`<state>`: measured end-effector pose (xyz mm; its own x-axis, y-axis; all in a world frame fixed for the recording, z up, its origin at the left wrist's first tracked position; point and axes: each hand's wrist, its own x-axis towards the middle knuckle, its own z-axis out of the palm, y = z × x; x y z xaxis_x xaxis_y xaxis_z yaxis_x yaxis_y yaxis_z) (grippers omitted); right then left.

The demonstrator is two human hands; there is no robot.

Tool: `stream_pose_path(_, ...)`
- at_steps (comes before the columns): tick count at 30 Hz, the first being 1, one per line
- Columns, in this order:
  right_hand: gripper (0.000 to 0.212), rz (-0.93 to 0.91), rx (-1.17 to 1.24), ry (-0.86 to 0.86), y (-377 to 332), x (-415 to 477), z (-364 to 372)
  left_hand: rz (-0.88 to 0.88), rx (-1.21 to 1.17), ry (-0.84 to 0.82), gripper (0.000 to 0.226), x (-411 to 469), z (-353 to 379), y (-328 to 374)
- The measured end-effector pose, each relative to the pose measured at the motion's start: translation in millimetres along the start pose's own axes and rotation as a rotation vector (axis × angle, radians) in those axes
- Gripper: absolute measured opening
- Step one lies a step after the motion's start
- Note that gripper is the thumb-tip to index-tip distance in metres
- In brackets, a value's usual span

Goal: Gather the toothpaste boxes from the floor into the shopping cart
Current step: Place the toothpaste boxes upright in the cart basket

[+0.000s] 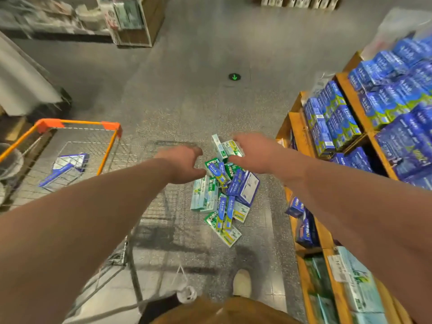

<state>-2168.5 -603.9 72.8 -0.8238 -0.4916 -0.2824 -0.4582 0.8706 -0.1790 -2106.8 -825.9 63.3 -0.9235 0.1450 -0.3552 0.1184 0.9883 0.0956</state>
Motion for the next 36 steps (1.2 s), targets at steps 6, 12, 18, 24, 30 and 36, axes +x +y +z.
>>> stream_pose_path(6, 0.060, 0.122, 0.052, -0.078, 62.9, 48.9, 12.1, 0.028, -0.001, -0.048, 0.069, 85.8, 6.5, 15.8)
stream_pose_path(12, 0.056, 0.261, 0.113, -0.126, 110.9, 130.6, 35.8, 0.039, -0.069, -0.109, 0.074, 200.2, 25.6, -9.8)
stream_pose_path(18, 0.053, 0.349, 0.202, -0.209, 138.5, 222.4, 91.2, 0.046, -0.159, -0.189, 0.062, 317.5, 78.8, -43.6)
stream_pose_path(24, 0.055, 0.299, 0.269, -0.311, 150.2, 316.7, 188.3, -0.059, -0.197, -0.254, 0.057, 395.8, 186.2, -73.0)
stream_pose_path(30, 0.055, 0.159, 0.261, -0.417, 168.0, 403.4, 326.8, -0.335, -0.310, -0.300, 0.065, 452.5, 326.8, -88.2)
stream_pose_path(36, 0.040, 0.035, 0.228, -0.522, 182.0, 459.2, 492.2, -0.553, -0.323, -0.431, 0.098, 504.7, 483.2, -85.8)
